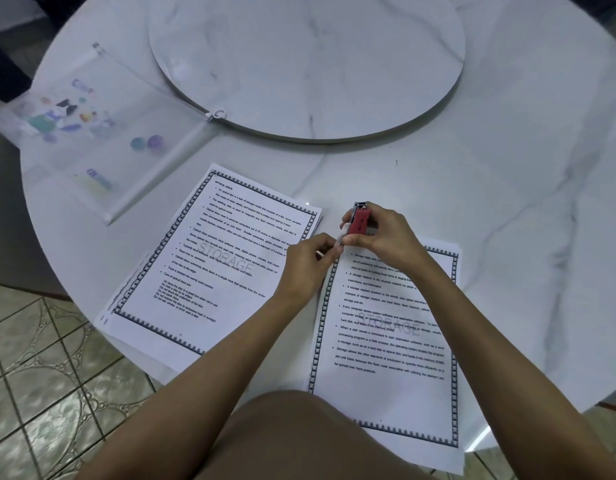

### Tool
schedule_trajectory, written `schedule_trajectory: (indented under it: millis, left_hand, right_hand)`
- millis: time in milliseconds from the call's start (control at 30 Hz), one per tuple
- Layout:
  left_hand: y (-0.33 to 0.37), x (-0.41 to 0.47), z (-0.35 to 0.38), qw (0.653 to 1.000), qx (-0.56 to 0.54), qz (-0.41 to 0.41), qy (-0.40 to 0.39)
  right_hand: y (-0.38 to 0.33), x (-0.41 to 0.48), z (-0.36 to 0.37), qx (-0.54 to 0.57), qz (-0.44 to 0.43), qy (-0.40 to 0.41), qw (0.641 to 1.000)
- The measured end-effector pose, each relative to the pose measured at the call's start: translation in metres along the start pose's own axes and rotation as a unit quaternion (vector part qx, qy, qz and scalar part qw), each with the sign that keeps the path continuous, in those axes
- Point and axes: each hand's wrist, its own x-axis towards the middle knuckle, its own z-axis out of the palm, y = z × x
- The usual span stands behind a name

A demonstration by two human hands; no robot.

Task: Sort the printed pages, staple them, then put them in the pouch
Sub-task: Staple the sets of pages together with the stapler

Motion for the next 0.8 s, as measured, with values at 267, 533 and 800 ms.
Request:
schedule_trajectory:
  millis: [267, 533, 800]
  left_hand:
    - [0.0, 0.0, -0.001, 1.0, -0.001, 0.0, 0.003]
    - [-0.001, 0.001, 0.0, 1.0, -0.001, -0.012, 0.005]
    - [-0.002, 0.003, -0.002, 1.0, 0.026, -0.006, 0.013]
  right_hand:
    - [-0.003, -0.001, 0.005, 0.01, -0.001, 0.005, 1.0]
    - [-0.002, 0.002, 0.009, 0.002, -0.004, 0.012, 1.0]
    - [0.0, -0.002, 0.022, 0.037, -0.034, 0.075, 0.996]
